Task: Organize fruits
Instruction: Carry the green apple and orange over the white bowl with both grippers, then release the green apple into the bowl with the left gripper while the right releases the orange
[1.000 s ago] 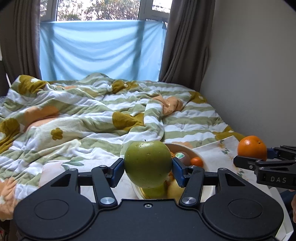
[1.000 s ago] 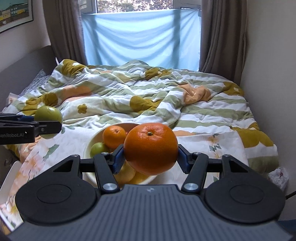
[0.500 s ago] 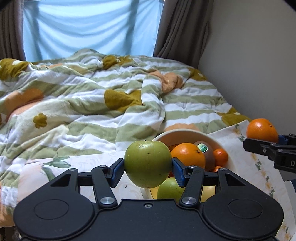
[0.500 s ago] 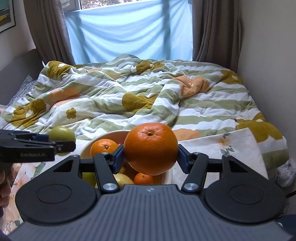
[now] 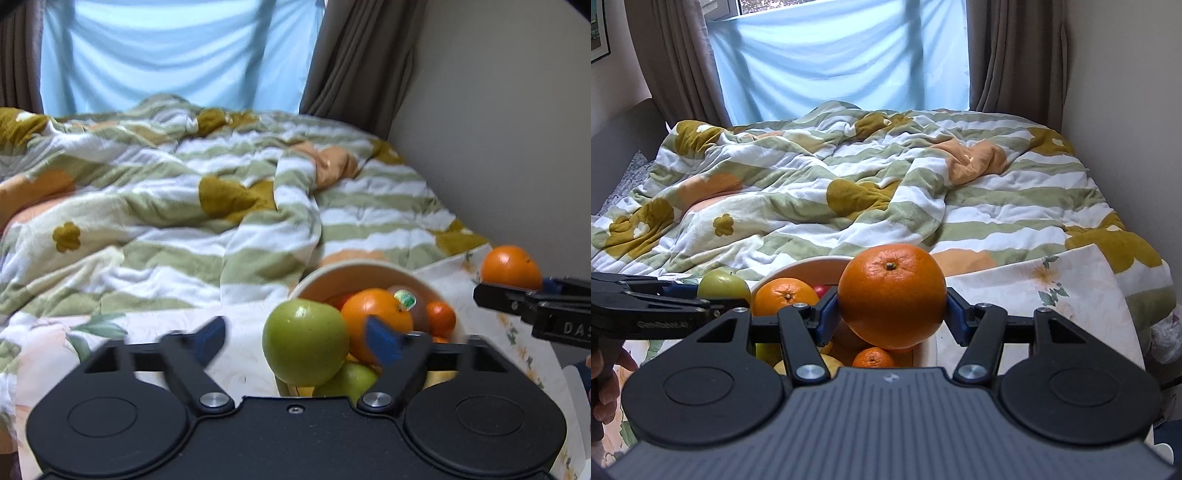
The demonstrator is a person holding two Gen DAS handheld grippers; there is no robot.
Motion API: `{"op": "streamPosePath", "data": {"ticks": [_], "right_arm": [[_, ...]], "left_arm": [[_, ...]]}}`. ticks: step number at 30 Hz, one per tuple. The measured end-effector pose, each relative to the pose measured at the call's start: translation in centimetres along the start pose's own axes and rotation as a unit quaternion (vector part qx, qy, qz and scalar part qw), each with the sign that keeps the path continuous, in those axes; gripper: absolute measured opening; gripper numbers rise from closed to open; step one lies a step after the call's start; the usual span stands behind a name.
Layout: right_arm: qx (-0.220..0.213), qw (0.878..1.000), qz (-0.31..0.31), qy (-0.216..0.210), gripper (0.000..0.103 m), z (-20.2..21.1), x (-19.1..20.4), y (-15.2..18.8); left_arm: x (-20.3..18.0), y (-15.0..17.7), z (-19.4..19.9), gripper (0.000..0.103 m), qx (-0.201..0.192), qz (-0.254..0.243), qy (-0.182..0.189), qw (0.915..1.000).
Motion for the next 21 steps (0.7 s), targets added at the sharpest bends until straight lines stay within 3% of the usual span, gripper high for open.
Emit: {"op": "streamPosePath", "data": {"ticks": [11,21], "right_arm": [[0.004,1.000,-0.006,-0.003,0.074,0.6,-0.8,0.0],[0.021,0.998,0.045,-0.047,0.074,-2.0,2.5,1.9]], "left_arm": [[-0.1,0.1,3.7,0.099,-0.027,-0.007,-0.025,0.9993],[-0.7,1.6,5.6,0.101,-0.035,-0.031,-0.055,0.9974]]}}
Point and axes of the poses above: each gripper's, at about its wrist camera, not at the fingertips, and z roughly against the way its jaws point, x to its left, y to its underside, the point moved 5 cm from there along -z, roughly the way its jaws point, and after that the axes turned 1 degree about -x, right-handed, at the moved point
